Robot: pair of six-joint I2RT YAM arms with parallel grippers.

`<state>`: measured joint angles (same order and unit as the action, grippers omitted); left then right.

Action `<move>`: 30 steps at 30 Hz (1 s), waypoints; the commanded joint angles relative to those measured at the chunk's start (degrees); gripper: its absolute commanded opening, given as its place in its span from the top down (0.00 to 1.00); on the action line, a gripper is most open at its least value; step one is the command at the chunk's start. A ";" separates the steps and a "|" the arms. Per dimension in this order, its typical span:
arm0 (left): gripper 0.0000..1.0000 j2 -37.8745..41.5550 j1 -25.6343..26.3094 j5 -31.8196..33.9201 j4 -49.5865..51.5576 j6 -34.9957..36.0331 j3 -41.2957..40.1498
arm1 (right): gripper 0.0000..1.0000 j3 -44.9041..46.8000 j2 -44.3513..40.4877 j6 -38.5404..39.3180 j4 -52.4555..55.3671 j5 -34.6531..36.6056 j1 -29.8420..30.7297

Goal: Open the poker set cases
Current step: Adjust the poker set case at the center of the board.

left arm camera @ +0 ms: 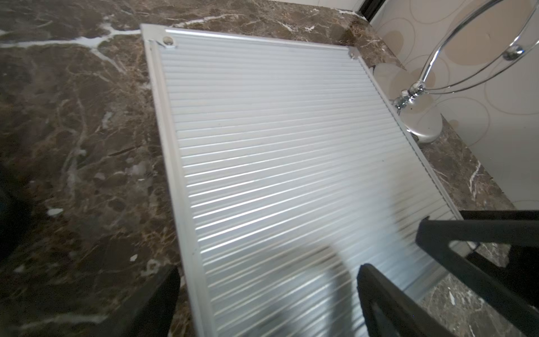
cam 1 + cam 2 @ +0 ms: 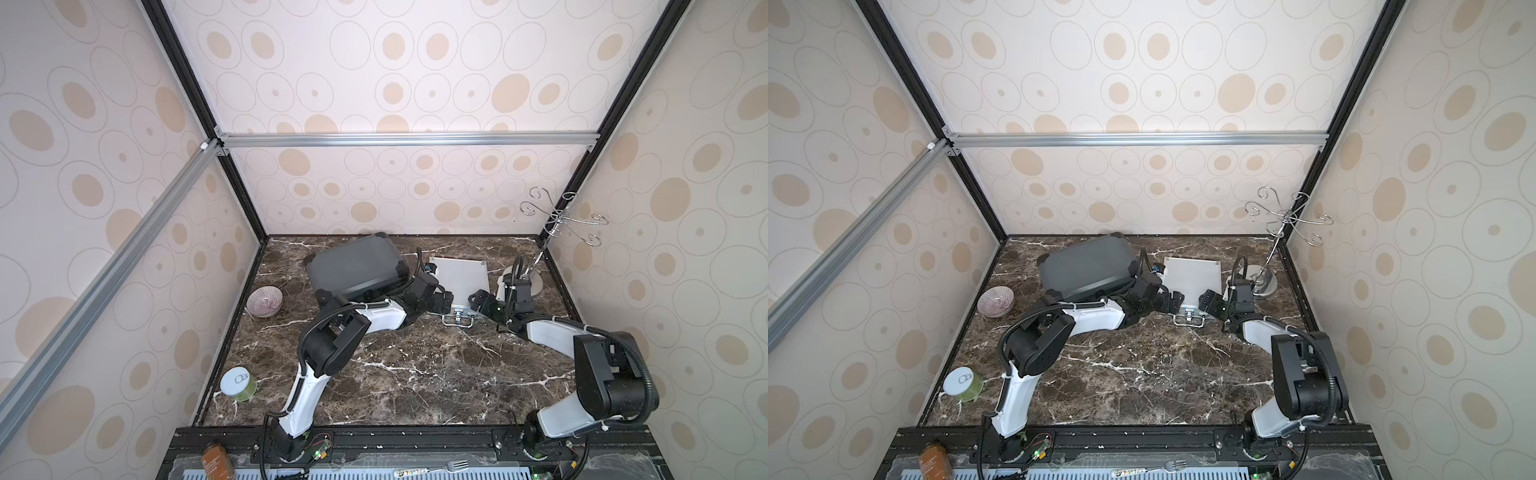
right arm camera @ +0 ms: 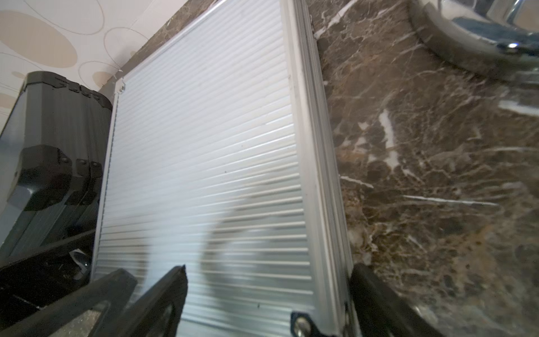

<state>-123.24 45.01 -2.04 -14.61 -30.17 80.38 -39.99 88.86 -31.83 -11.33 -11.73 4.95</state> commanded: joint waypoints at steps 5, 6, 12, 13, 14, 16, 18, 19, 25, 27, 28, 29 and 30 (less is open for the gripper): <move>0.13 -2.79 -0.44 -7.01 0.08 -1.00 3.31 | 0.20 -0.91 1.49 2.24 0.79 -7.30 -0.07; 0.14 -2.79 -0.44 -7.98 -0.38 -1.13 3.04 | 0.23 -0.72 1.50 2.58 0.85 -8.50 -0.05; 0.25 -2.79 -0.19 -13.85 -1.17 -2.62 1.81 | 0.35 1.90 0.84 1.89 -0.95 -14.05 -0.06; 0.27 -2.73 -0.02 -14.64 -2.90 -2.98 1.42 | 0.35 2.66 0.43 1.54 -1.45 -14.85 -0.07; 0.28 -2.64 0.27 -15.33 -3.40 -3.42 0.98 | 0.36 3.25 0.08 1.48 -1.51 -15.43 -0.06; 0.31 -2.47 0.92 -16.51 -4.09 -4.16 0.11 | 0.37 4.31 -0.89 1.23 -1.55 -16.28 0.09; 0.32 -2.25 1.92 -17.36 -4.12 -4.24 -0.39 | 0.37 5.54 -2.05 0.96 -1.93 -17.23 0.24; 0.32 -2.18 2.36 -17.72 -4.01 -4.21 -0.52 | 0.38 6.03 -2.55 0.88 -1.94 -17.59 0.32; 0.33 -1.94 4.96 -20.38 -2.94 -5.20 -1.35 | 0.38 10.42 -8.09 -0.11 -0.88 -17.06 0.76; 0.33 -1.45 5.72 -20.42 -2.00 -5.40 -1.72 | 0.38 12.01 -11.02 -0.34 0.58 -16.05 0.81; 0.33 -1.03 6.08 -20.24 -1.88 -5.42 -2.18 | 0.38 12.64 -12.36 -0.43 1.41 -15.52 0.83; 0.33 -0.55 6.43 -20.11 -1.83 -5.34 -2.64 | 0.38 13.39 -13.86 -0.38 2.36 -14.95 0.79; 0.33 -0.05 6.78 -19.95 -1.84 -5.29 -3.22 | 0.38 13.99 -15.44 -0.42 3.51 -14.36 0.84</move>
<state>-124.27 43.83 -8.73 -18.96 -34.48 79.07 -27.66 76.47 -31.70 -11.60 -18.22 2.72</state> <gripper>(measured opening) 0.670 0.619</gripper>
